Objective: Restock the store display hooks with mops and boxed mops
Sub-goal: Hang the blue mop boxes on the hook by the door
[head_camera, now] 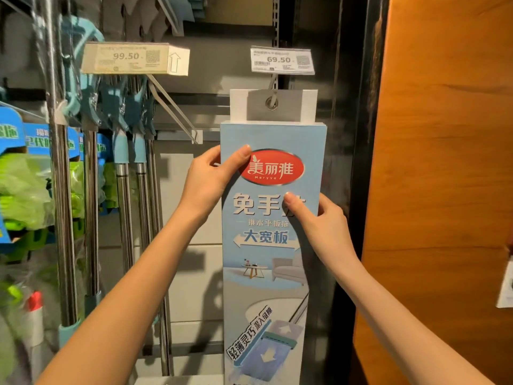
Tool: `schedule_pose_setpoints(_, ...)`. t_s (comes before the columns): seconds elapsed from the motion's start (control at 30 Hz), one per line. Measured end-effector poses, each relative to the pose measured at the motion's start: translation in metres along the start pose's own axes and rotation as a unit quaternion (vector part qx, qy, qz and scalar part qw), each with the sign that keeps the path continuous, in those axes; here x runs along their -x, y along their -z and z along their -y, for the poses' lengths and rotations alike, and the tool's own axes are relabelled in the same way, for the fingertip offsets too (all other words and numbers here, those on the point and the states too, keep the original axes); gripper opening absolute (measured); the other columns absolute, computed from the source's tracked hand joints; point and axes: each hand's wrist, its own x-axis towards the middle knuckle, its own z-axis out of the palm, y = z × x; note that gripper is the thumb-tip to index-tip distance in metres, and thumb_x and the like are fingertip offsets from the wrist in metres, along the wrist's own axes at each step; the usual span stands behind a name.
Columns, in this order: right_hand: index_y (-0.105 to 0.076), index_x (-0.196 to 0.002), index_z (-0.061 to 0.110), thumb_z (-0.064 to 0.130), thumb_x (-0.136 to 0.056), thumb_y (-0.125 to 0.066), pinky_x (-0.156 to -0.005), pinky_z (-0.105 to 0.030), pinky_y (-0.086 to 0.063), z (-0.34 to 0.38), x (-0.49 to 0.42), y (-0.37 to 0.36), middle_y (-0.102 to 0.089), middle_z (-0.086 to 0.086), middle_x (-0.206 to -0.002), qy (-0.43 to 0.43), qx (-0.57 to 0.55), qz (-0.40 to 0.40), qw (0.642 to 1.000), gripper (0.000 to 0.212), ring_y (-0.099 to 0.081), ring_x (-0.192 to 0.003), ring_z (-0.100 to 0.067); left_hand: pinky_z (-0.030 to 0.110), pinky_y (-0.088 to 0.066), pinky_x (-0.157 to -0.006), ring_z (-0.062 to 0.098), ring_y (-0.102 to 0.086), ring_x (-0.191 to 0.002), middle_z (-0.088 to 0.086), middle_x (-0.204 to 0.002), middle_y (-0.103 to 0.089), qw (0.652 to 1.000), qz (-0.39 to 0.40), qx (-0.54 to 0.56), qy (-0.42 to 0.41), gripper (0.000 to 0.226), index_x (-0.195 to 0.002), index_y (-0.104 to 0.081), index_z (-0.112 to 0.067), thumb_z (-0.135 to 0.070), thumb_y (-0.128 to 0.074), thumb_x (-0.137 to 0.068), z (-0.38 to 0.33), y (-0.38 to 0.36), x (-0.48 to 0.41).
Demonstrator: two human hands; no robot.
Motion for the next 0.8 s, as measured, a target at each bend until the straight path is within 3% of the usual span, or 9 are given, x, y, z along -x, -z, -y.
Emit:
schedule_pose_setpoints(0.2, -0.061, -0.110, 0.020, 0.053, -0.075, -0.060, -0.059, -0.012, -0.053, -0.019, -0.013, -0.010, -0.072, 0.014, -0.093, -0.006, -0.005, -0.016, 1.000, 0.048, -0.070, -0.082, 0.000, 0.018, -0.051, -0.060, 0.005, -0.069, -0.071, -0.009, -0.077, -0.073, 0.999, -0.008, -0.015, 0.031, 0.017, -0.085, -0.066, -0.023, -0.040, -0.065, -0.083, 0.021, -0.001, -0.014)
schedule_pose_setpoints(0.37, -0.061, -0.109, 0.020, 0.039, -0.090, -0.060, -0.056, -0.005, -0.046, -0.040, -0.039, -0.024, -0.069, 0.017, -0.089, -0.003, 0.001, -0.065, 0.998, 0.027, -0.066, -0.076, 0.011, 0.019, -0.051, -0.061, 0.005, -0.069, -0.069, -0.007, -0.079, -0.072, 0.998, -0.015, -0.033, 0.057, 0.014, -0.084, -0.065, -0.023, -0.037, -0.063, -0.087, 0.048, -0.004, -0.040)
schedule_pose_setpoints(0.43, -0.063, -0.109, 0.021, 0.041, -0.090, -0.059, -0.066, -0.010, -0.051, -0.056, -0.050, -0.032, -0.070, 0.016, -0.092, -0.004, 0.013, -0.087, 0.996, 0.028, -0.066, -0.082, 0.008, 0.018, -0.050, -0.058, 0.005, -0.069, -0.068, -0.004, -0.081, -0.072, 0.996, -0.021, -0.047, 0.072, 0.018, -0.084, -0.065, -0.023, -0.042, -0.063, -0.086, 0.069, -0.003, -0.051)
schedule_pose_setpoints(0.53, -0.063, -0.108, 0.028, 0.046, -0.089, -0.059, -0.082, -0.029, -0.055, -0.083, -0.071, -0.043, -0.071, 0.013, -0.095, -0.013, 0.039, -0.120, 0.992, 0.027, -0.066, -0.090, -0.001, 0.020, -0.048, -0.058, 0.008, -0.068, -0.074, -0.003, -0.084, -0.073, 0.995, -0.023, -0.056, 0.076, 0.027, -0.091, -0.069, -0.021, -0.046, -0.064, -0.084, 0.098, -0.004, -0.068)
schedule_pose_setpoints(0.67, -0.061, -0.111, 0.028, 0.050, -0.087, -0.057, -0.081, -0.039, -0.055, -0.113, -0.104, -0.054, -0.070, 0.007, -0.093, -0.028, 0.072, -0.141, 0.987, 0.033, -0.066, -0.089, -0.012, 0.015, -0.048, -0.067, 0.003, -0.066, -0.082, -0.010, -0.090, -0.072, 0.996, -0.026, -0.046, 0.072, 0.030, -0.102, -0.071, -0.020, -0.043, -0.066, -0.083, 0.131, -0.004, -0.097)
schedule_pose_setpoints(0.8, -0.061, -0.111, 0.032, 0.068, -0.078, -0.056, -0.083, -0.036, -0.055, -0.138, -0.123, -0.065, -0.071, 0.010, -0.099, -0.034, 0.052, -0.128, 0.990, 0.049, -0.066, -0.093, -0.005, 0.029, -0.055, -0.079, 0.008, -0.069, -0.087, -0.009, -0.093, -0.073, 0.996, -0.011, -0.050, 0.079, 0.025, -0.100, -0.068, -0.027, -0.043, -0.068, -0.082, 0.169, 0.000, -0.118)
